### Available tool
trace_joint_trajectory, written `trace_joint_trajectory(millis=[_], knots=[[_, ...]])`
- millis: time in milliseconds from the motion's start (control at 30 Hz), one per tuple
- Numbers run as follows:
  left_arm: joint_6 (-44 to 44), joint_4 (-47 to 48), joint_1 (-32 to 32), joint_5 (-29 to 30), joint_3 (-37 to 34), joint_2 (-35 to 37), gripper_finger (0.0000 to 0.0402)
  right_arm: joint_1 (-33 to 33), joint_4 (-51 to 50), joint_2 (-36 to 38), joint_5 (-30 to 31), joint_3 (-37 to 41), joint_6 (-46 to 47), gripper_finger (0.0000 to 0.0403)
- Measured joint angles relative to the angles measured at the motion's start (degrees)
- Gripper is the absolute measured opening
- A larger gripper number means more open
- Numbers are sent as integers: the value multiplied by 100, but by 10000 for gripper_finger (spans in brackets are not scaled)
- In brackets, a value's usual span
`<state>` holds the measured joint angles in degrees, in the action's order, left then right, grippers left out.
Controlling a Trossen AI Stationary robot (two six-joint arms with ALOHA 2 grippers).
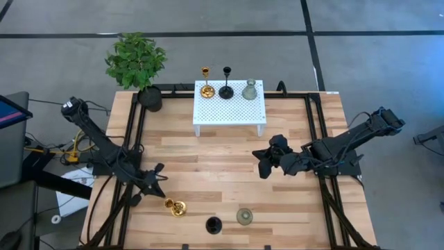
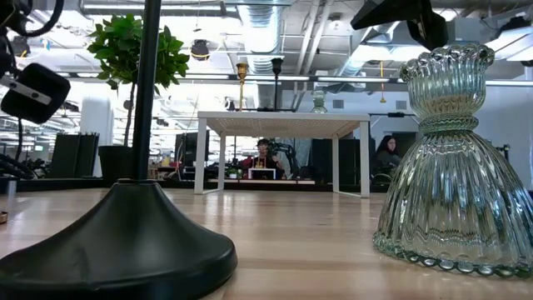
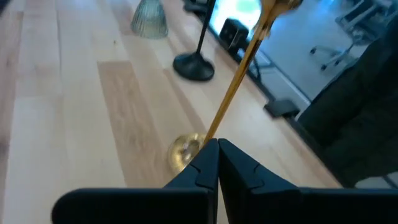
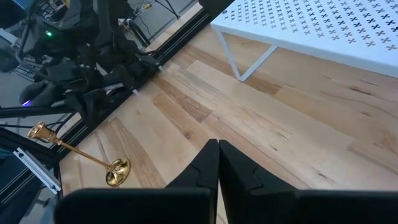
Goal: Pick & Place candle stick holders
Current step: Put the gold candle holder on the shelf aligned with the other gold candle holder
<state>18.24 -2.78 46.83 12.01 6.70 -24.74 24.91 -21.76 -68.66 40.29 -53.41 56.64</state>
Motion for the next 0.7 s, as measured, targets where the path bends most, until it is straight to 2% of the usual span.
trace_joint_trajectory(millis=[200, 367, 500, 700], knots=[[-251, -738, 0, 14, 0, -407, 7, 0, 0, 0, 0, 0, -2, 0], [-309, -858, 0, 566, 0, -758, 15, 2, 0, 0, -2, 0, -4, 0], [-299, -1155, -4, 801, 0, -1010, 40, 9, 2, 0, -140, 0, -4, 0], [178, -1572, -4, 724, 4, -1310, 99, 9, 9, 0, -289, 0, -4, 0]])
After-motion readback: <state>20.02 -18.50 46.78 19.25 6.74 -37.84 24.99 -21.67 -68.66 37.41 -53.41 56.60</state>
